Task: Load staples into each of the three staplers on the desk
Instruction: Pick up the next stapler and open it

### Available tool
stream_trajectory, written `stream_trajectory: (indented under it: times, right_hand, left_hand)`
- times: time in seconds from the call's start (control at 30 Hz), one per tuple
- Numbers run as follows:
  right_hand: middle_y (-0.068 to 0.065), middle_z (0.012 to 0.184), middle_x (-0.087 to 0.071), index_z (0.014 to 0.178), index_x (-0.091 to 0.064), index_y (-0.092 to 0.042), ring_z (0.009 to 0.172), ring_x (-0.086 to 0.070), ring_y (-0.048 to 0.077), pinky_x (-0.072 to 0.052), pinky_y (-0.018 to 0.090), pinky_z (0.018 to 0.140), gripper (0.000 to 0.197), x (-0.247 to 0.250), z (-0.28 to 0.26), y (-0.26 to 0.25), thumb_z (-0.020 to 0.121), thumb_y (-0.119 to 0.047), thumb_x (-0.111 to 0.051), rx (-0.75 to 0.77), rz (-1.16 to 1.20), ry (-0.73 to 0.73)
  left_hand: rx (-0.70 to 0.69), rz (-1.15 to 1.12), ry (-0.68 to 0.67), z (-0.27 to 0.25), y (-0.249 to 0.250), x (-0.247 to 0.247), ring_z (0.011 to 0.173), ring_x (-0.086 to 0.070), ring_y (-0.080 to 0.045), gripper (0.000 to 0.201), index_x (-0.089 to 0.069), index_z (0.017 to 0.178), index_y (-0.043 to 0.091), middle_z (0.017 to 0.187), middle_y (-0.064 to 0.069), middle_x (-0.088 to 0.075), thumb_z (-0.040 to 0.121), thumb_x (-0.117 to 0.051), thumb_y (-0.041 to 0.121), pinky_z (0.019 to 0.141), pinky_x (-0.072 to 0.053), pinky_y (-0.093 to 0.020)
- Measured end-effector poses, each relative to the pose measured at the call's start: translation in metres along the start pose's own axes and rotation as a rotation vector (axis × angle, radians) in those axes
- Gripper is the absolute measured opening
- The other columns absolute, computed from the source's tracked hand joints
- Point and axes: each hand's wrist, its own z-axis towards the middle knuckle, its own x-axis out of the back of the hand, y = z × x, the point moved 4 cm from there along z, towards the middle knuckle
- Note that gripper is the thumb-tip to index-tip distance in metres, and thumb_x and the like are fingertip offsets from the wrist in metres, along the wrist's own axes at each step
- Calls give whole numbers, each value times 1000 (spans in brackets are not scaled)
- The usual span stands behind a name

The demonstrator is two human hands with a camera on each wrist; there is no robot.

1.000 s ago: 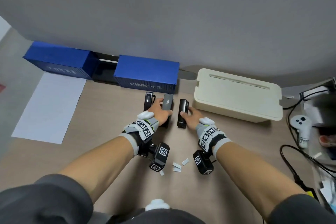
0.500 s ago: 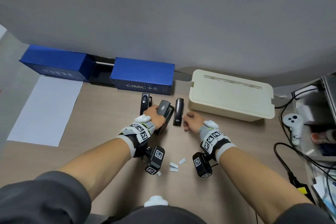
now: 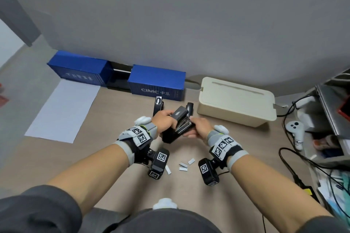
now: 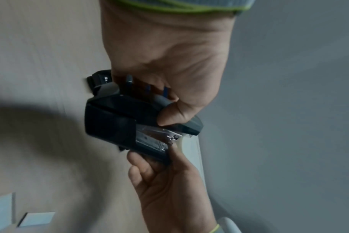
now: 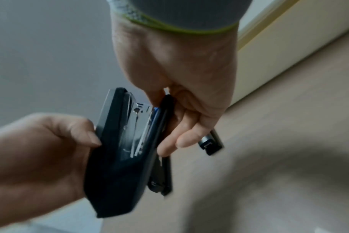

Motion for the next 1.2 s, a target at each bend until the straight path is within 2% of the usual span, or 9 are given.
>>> stream_trajectory:
  times: [0.2,0.3,0.37,0.57,0.7,0.8,1.0,1.1,1.2]
  right_hand:
    - [23,90,-72,109,-59,10,56,-71,26,-47,21,39,39,-7,-24,-15,96,-23,-43,76,86,44]
    - [21,94,-74,111,-59,5,71,-74,31,-50,20,44,38,-10,-34,-17,95,-25,-42,116,124,17]
    - [19,98,-74,110,-59,1,74,-74,28,-51,19,46,36,-8,-38,-14,96,-26,-41,114,160,21]
    - [6,78,-76,100,-59,-7,65,-74,18,-48,19,47,30,13,-45,5,100,-26,-36,50,336,83]
    - [1,76,-76,102,-59,-12,67,-74,17,-44,22,60,28,16,-51,9,100,-25,-34,62,416,99]
    - [2,86,-75,102,-58,-13,68,-74,16,-43,21,57,28,13,-54,11,101,-25,-33,78,385,92]
    - [3,87,-75,95,-60,-16,68,-74,15,-46,27,64,27,4,-56,26,101,-26,-35,41,357,34]
    - [6,93,-74,98,-63,-18,73,-73,15,-45,26,63,31,0,-54,35,99,-33,-36,1,269,19]
    - [12,88,-73,98,-64,-15,62,-68,16,-38,23,51,41,-3,-52,47,99,-41,-32,-35,123,67]
  left_hand:
    - [-155,-6,108,-18,2,-1,85,-67,-20,44,-65,105,19,94,-2,-71,67,-86,27,75,-52,-29]
    - [-233,-21,199,-26,3,5,77,-63,-15,37,-65,97,21,85,3,-69,69,-86,33,68,-47,-25]
    - [-248,-169,203,-31,3,10,82,-66,-19,33,-66,97,22,90,1,-72,71,-85,29,73,-51,-28]
    - [-95,-691,232,-31,-22,34,104,-69,-34,19,-68,100,18,102,-9,-74,86,-73,28,95,-52,-56]
    - [49,-911,273,-32,-46,37,107,-66,-31,34,-54,127,10,123,-16,-66,99,-56,31,87,-55,-44]
    - [166,-1025,223,-32,-60,28,113,-64,-39,46,-50,135,6,130,-18,-61,101,-52,37,94,-52,-49]
    - [271,-1006,28,-41,-69,14,100,-69,-33,36,-61,114,13,111,-13,-68,91,-64,39,88,-55,-45]
    - [306,-1006,77,-44,-79,14,91,-68,-35,19,-59,101,12,101,-14,-66,91,-63,28,84,-55,-43]
    - [322,-984,164,-43,-96,16,95,-69,-35,29,-61,111,12,110,-16,-66,86,-65,25,68,-58,-38]
